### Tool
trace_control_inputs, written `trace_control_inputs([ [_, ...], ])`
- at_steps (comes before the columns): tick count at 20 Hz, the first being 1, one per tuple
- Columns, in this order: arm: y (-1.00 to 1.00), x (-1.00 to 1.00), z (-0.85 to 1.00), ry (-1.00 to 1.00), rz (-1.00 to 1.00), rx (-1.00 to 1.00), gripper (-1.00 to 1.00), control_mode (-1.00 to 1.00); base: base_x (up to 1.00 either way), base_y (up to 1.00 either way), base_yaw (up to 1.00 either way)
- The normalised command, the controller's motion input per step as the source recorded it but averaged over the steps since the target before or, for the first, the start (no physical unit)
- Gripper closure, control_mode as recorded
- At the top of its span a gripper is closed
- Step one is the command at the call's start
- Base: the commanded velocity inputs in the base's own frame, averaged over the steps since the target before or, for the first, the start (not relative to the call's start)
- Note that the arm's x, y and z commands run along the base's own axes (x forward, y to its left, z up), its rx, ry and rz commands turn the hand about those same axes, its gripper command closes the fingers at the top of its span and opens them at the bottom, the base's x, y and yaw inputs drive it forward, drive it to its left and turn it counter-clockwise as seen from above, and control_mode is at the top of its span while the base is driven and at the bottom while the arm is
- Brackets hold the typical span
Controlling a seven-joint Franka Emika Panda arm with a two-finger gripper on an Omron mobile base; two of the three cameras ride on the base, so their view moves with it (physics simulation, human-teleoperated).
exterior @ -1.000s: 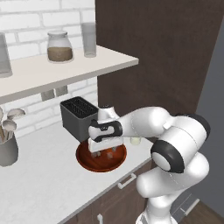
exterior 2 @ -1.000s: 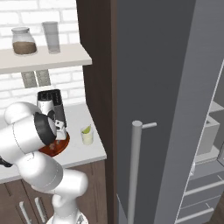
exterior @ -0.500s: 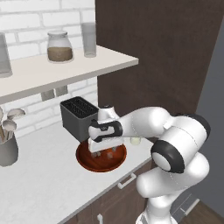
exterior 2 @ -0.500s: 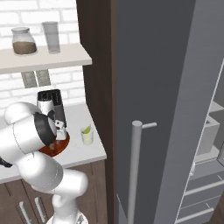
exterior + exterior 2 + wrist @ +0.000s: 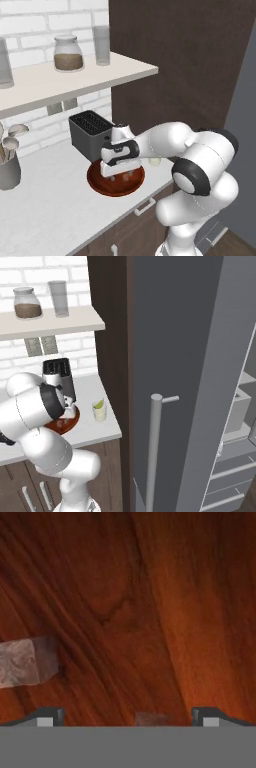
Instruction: Grab a lemon wedge from the fridge and one ice cube from the ice bowl, and put them in the glass of lemonade.
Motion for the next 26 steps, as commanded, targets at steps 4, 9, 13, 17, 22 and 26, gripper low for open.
trace_control_inputs([
  [4, 0.0, -0.29, 0.0, -0.03, 0.0, 0.0, -1.0, -1.0, 0.0, 0.0, 0.0],
  [9, 0.0, -0.04, 0.0, -0.01, 0.0, 0.0, -1.0, -1.0, 0.0, 0.0, 0.0],
  [13, 0.0, -0.07, 0.0, 0.0, 0.0, 0.0, -1.0, -1.0, 0.0, 0.0, 0.0],
  [17, 0.0, -0.2, -0.05, 0.0, 0.0, 0.0, -1.0, -1.0, 0.0, 0.0, 0.0],
  [22, 0.01, -0.14, 0.0, -0.01, 0.0, 0.0, -1.0, -1.0, 0.0, 0.0, 0.0],
  [26, 0.01, 0.0, -0.08, 0.0, 0.0, 0.0, -1.0, -1.0, 0.0, 0.0, 0.0],
])
